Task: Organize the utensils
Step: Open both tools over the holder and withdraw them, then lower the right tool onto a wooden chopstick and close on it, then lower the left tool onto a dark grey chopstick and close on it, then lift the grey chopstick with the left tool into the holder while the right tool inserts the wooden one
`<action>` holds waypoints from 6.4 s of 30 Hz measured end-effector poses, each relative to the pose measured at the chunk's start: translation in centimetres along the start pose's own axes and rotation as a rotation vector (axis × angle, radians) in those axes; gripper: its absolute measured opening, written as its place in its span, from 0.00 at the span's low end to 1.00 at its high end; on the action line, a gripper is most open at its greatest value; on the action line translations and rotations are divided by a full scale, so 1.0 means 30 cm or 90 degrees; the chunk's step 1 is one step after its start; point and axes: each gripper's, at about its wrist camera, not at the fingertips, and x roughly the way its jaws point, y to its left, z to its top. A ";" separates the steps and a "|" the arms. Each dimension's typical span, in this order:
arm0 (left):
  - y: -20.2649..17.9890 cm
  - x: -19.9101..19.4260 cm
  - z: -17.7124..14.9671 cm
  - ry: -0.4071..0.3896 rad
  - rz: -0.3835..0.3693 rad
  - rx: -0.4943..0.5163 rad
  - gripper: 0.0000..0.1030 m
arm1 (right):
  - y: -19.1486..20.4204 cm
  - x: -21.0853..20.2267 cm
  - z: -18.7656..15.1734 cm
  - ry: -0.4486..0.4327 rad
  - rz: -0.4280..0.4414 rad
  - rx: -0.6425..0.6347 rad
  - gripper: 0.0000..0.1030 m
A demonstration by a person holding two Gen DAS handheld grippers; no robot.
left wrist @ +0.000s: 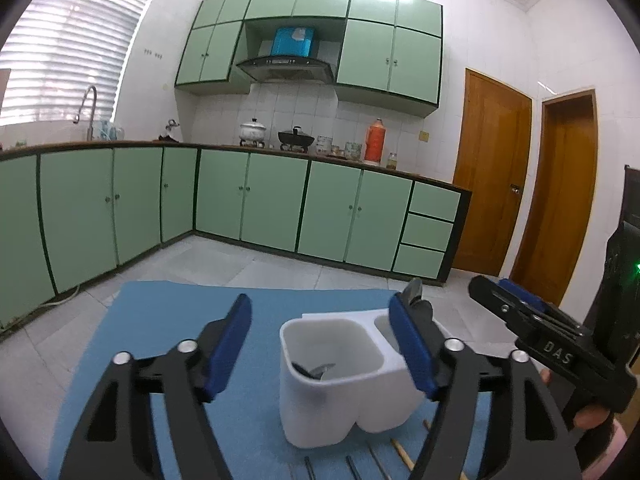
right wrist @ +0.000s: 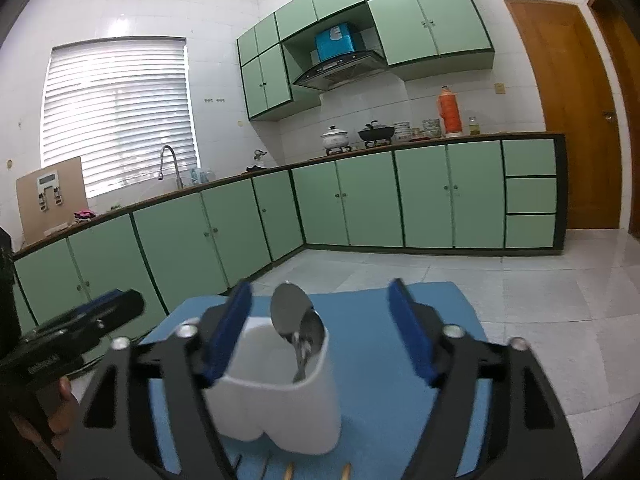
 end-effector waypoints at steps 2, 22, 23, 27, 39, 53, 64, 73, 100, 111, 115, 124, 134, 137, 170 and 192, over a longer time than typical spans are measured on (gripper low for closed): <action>-0.003 -0.035 -0.008 -0.005 0.003 0.007 0.83 | 0.001 -0.043 -0.016 -0.005 -0.011 -0.010 0.89; -0.054 -0.345 -0.299 0.077 0.054 0.012 0.94 | 0.003 -0.373 -0.318 0.132 -0.050 0.006 0.95; -0.059 -0.362 -0.319 0.080 0.064 0.014 0.94 | 0.001 -0.387 -0.334 0.139 -0.054 0.004 0.95; -0.068 -0.421 -0.397 0.093 0.081 0.008 0.94 | 0.006 -0.454 -0.409 0.154 -0.086 0.000 0.95; -0.096 -0.550 -0.563 0.103 0.110 0.017 0.94 | 0.053 -0.573 -0.572 0.179 -0.097 -0.013 0.71; -0.107 -0.607 -0.612 0.106 0.118 0.012 0.94 | 0.118 -0.576 -0.645 0.191 -0.079 -0.057 0.39; -0.118 -0.628 -0.611 0.108 0.122 0.007 0.94 | 0.146 -0.567 -0.645 0.192 -0.084 -0.077 0.25; -0.115 -0.622 -0.598 0.119 0.121 0.002 0.94 | 0.148 -0.536 -0.629 0.242 -0.087 -0.084 0.17; -0.120 -0.575 -0.644 0.206 0.108 0.020 0.65 | 0.127 -0.547 -0.624 0.261 -0.080 -0.081 0.06; -0.110 -0.570 -0.646 0.215 0.126 0.026 0.58 | 0.111 -0.548 -0.623 0.260 -0.082 -0.069 0.06; -0.104 -0.565 -0.645 0.219 0.144 0.032 0.57 | 0.109 -0.548 -0.620 0.260 -0.083 -0.067 0.07; -0.125 -0.549 -0.640 0.218 0.109 0.033 0.49 | 0.100 -0.550 -0.623 0.257 -0.084 -0.060 0.07; -0.135 -0.521 -0.643 0.217 0.089 0.014 0.19 | 0.095 -0.548 -0.629 0.245 -0.082 -0.051 0.07; -0.137 -0.516 -0.643 0.222 0.080 0.003 0.09 | 0.097 -0.546 -0.630 0.243 -0.083 -0.050 0.07; -0.170 -0.680 -0.190 -0.007 0.090 0.038 0.07 | 0.023 -0.673 -0.143 0.093 -0.022 -0.092 0.06; -0.174 -0.581 -0.076 -0.036 0.077 0.056 0.07 | 0.004 -0.590 0.028 0.081 0.022 -0.087 0.06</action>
